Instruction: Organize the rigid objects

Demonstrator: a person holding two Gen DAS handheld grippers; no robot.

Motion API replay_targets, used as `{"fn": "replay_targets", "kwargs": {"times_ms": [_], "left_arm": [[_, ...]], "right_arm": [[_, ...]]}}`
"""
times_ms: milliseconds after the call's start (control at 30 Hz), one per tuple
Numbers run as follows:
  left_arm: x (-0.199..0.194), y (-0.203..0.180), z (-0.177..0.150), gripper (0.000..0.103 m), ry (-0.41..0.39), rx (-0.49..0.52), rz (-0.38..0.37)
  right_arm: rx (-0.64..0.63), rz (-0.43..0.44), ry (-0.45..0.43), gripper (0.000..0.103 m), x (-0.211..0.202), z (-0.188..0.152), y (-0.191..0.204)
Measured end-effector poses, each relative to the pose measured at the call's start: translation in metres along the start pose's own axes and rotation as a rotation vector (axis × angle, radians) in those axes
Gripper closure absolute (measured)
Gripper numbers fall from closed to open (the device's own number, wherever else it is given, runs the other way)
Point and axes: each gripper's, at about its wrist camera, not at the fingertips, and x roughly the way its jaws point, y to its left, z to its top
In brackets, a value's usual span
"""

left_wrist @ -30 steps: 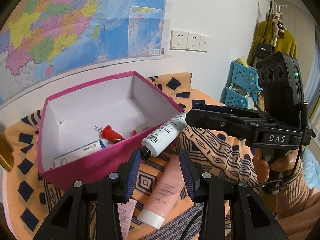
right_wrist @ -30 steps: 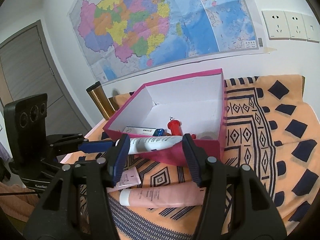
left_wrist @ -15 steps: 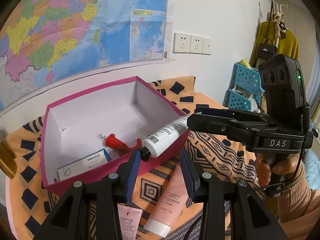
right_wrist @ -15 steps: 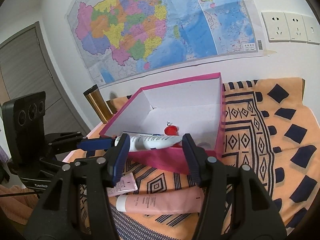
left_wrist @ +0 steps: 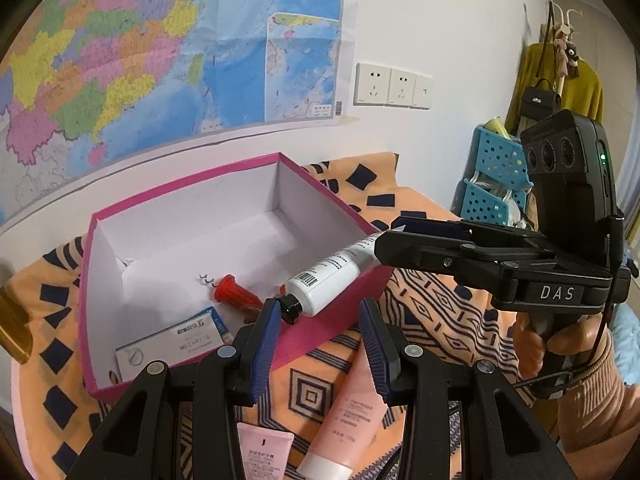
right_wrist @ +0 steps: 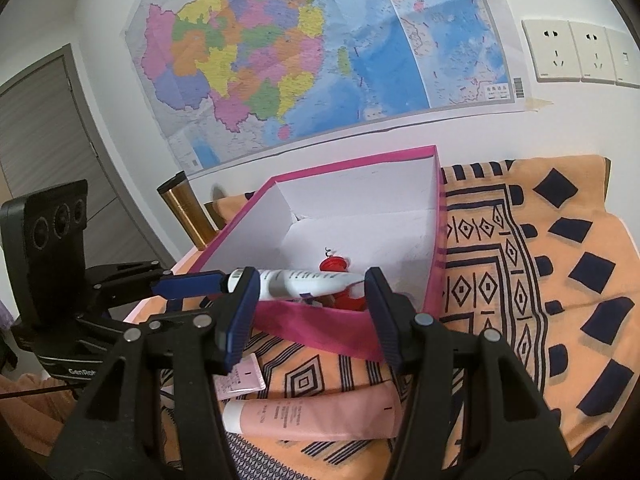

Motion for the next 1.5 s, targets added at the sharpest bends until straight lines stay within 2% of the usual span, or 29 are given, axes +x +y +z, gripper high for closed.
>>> {"fn": "replay_targets", "kwargs": {"times_ms": [1100,1500], "left_arm": [[0.047,0.021,0.005,0.063,0.077,-0.032,0.021],[0.055,0.027,0.01,0.062,0.08,-0.058,0.0]], "right_arm": [[0.04,-0.052,0.062,0.046,0.039,0.005,-0.025],[0.046,-0.094,0.076,0.046,0.047,0.006,-0.028]]}}
